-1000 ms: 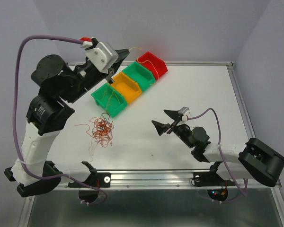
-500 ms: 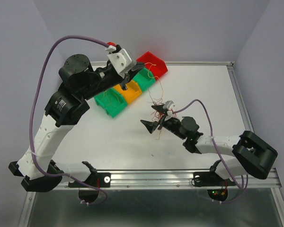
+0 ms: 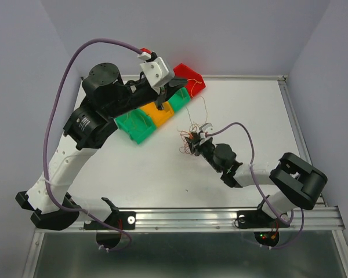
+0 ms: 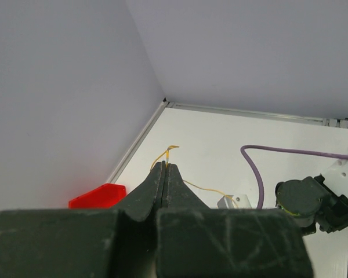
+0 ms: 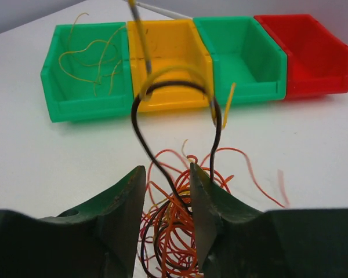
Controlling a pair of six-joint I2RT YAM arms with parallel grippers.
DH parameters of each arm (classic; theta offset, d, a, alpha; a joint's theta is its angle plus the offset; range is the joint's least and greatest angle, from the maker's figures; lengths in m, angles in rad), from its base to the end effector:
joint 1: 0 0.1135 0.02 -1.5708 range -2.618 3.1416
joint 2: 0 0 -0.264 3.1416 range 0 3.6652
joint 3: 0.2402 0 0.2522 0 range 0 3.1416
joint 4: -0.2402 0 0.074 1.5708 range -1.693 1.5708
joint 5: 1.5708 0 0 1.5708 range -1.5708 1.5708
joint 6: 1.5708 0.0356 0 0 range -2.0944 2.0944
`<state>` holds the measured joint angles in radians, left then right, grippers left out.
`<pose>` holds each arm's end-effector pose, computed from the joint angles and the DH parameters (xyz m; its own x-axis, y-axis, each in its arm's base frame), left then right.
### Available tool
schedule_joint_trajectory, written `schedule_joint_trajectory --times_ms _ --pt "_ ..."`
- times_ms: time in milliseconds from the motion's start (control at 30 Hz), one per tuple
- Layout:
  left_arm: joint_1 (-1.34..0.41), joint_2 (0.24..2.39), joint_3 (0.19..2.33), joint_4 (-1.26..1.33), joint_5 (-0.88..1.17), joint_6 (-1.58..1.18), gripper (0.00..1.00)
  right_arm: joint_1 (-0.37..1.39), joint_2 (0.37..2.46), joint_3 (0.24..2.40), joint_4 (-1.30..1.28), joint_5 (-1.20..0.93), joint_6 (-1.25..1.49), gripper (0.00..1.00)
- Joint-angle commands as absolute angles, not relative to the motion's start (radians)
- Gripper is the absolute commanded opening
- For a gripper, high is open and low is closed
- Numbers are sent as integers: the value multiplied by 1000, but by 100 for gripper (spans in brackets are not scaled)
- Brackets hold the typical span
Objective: Untangle the cables
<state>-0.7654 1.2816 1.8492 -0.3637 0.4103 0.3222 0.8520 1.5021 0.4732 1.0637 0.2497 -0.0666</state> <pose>0.1513 -0.1650 0.5704 0.4289 -0.0094 -0.9033 0.8236 0.4149 0.3867 0.1963 0.2110 0.2017 0.0606 -0.0287 -0.9978 -0.5638 0.8238 -0.0579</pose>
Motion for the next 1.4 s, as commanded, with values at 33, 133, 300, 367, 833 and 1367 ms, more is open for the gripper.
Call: schedule_joint_trajectory --times_ms 33,133,300,367,833,1367 --pt "-770 1223 1910 -181 289 351 0 853 1522 332 1187 356 -3 40" --pt "-770 1221 1943 -120 177 403 0 851 1535 253 1270 368 82 38" --pt "-770 1239 2034 -74 106 485 0 853 1549 198 1292 445 172 28" --pt "-770 1233 2043 -66 92 491 0 851 1551 187 1292 535 202 18" --pt "-770 1129 1826 -9 164 471 0 853 1151 187 1099 414 173 73" --pt "-729 968 1278 158 28 529 0 851 827 342 635 357 164 74"
